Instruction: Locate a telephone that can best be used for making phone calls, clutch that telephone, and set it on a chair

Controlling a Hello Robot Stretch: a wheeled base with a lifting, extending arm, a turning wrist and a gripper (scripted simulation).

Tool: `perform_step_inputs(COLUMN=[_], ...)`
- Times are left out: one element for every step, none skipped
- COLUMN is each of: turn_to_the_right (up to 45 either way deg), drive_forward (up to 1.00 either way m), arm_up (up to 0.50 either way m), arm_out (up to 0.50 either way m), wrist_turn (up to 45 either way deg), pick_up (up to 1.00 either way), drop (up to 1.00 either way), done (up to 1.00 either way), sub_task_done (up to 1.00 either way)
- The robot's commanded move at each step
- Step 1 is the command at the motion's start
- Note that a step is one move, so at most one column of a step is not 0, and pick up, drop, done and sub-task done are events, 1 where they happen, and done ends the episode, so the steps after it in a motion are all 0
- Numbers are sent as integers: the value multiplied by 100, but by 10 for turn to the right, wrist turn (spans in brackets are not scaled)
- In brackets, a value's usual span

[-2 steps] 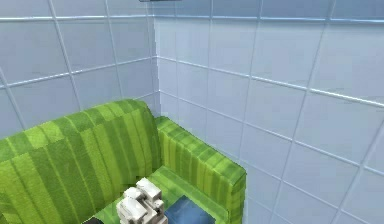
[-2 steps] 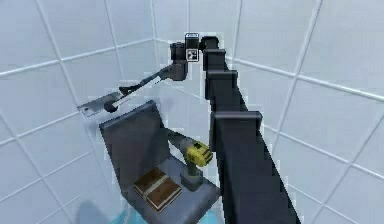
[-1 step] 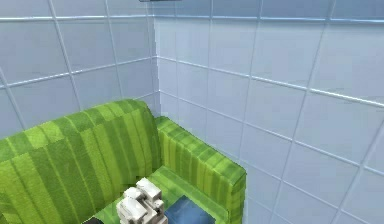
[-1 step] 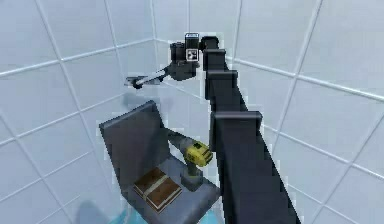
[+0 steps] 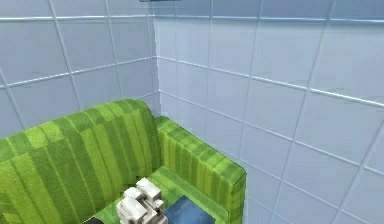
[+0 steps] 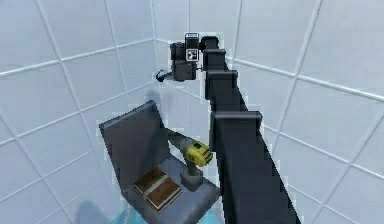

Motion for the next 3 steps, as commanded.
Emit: perform_step_inputs(turn_to_the_right=[0,0,0], drive_forward=[0,0,0], arm_up=[-34,-32,0], arm_out=[0,0,0], wrist_turn=[0,0,0], pick_up=[0,0,0], drop=[0,0,100], done=[0,0,0], sub_task_done=[0,0,0])
